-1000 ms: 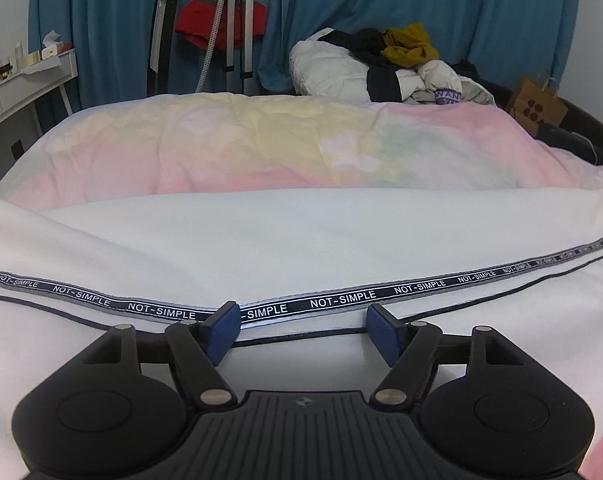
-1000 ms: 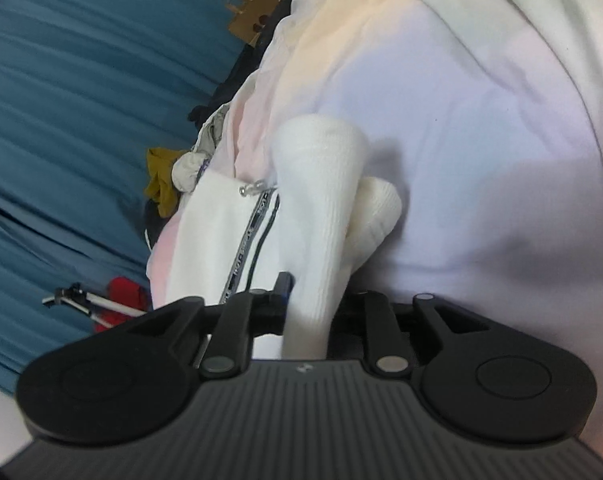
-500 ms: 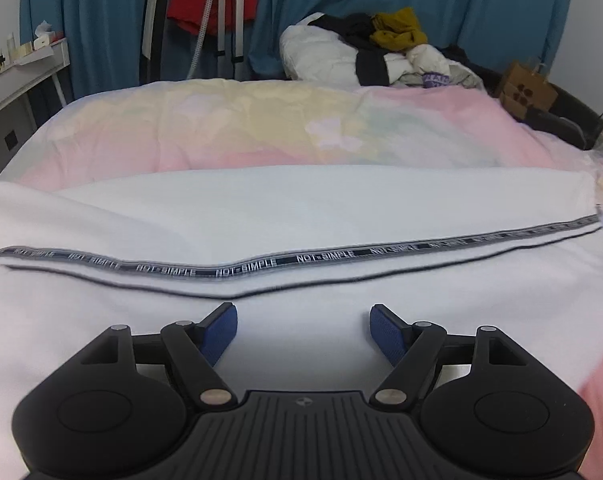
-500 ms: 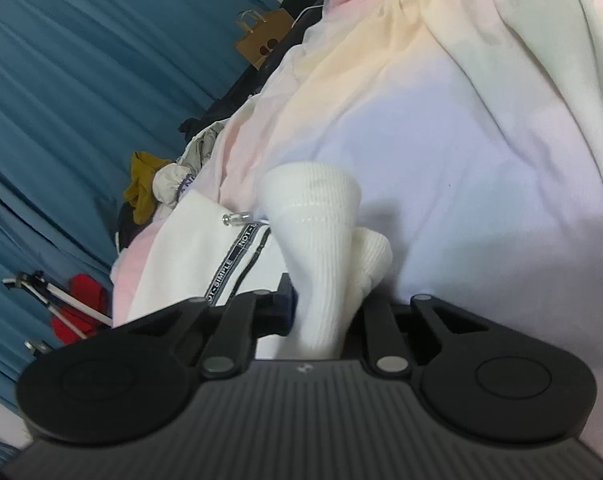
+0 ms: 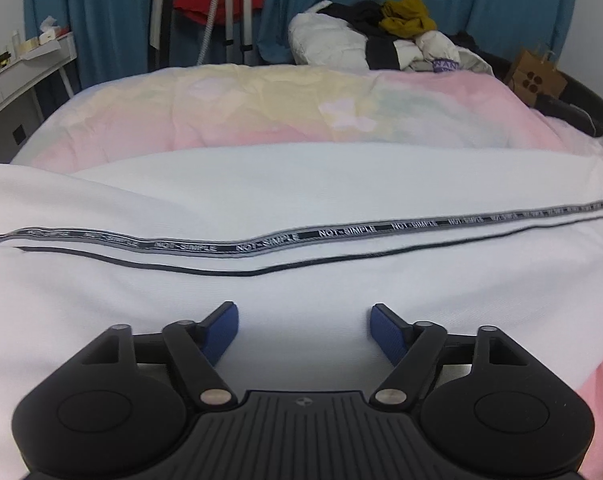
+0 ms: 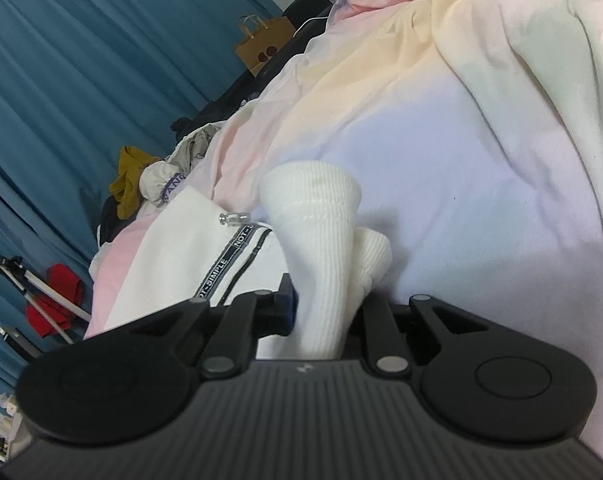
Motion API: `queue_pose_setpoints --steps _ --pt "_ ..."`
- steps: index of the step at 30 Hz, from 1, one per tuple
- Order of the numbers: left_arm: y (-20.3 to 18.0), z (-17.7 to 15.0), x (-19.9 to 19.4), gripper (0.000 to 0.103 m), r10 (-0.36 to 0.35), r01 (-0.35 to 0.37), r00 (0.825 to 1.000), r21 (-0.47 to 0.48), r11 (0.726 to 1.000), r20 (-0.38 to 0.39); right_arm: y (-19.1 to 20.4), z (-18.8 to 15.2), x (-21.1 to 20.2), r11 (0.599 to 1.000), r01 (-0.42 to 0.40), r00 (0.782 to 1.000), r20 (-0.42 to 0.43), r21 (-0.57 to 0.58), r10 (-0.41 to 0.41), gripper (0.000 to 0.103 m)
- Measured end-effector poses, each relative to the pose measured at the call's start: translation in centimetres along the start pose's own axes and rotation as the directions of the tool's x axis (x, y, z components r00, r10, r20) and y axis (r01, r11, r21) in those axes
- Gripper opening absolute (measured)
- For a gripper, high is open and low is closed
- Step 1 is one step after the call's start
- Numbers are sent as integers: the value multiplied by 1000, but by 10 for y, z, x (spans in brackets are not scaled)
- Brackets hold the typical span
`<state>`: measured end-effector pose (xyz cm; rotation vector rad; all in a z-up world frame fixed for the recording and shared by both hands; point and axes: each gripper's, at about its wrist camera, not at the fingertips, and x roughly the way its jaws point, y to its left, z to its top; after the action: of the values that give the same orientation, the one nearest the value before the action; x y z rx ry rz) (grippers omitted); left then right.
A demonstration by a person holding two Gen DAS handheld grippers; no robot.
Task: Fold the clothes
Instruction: 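Lift the held cuff with the right gripper and fold it over the garment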
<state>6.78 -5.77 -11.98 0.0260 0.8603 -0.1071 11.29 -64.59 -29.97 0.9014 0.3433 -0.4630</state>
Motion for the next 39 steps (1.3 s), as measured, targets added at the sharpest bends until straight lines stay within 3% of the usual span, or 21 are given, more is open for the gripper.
queue_pose_setpoints --steps 7,11,16,18,19,22,27,30,35,36,39 --pt "-3 -1 4 74 7 -7 1000 27 1000 -25 8 0 -4 1000 26 1000 12 -11 -26 17" --pt "-3 1 3 76 3 -2 1000 25 1000 -31 48 1 -28 994 37 994 105 -103 -26 16" --pt "3 9 -7 73 14 -14 1000 0 1000 -3 110 -7 -64 966 -44 975 201 -257 97 15" --pt "6 16 -22 73 43 -43 997 1 999 63 141 -20 -83 923 -70 962 220 -379 163 15" --pt "7 20 -32 73 54 -55 993 2 998 106 156 -27 -93 895 -80 954 226 -439 196 15" --pt "18 34 -65 75 71 -64 969 -35 997 238 200 -68 -120 760 -143 932 172 -634 318 15" --pt "56 54 -105 75 25 31 944 -163 986 329 257 -161 -159 470 -248 894 -14 -847 448 15" --pt "76 57 -116 75 10 69 940 -217 974 342 265 -237 -165 282 -327 896 -202 -902 395 15" --pt "110 55 -125 76 -53 160 942 -305 939 330 257 -325 -155 63 -328 930 -311 -942 198 15" --pt "116 54 -125 76 -69 178 943 -320 931 326 259 -327 -155 50 -321 931 -306 -946 197 15" --pt "130 53 -124 76 -103 221 937 -338 915 334 269 -320 -168 66 -300 929 -275 -952 248 15"
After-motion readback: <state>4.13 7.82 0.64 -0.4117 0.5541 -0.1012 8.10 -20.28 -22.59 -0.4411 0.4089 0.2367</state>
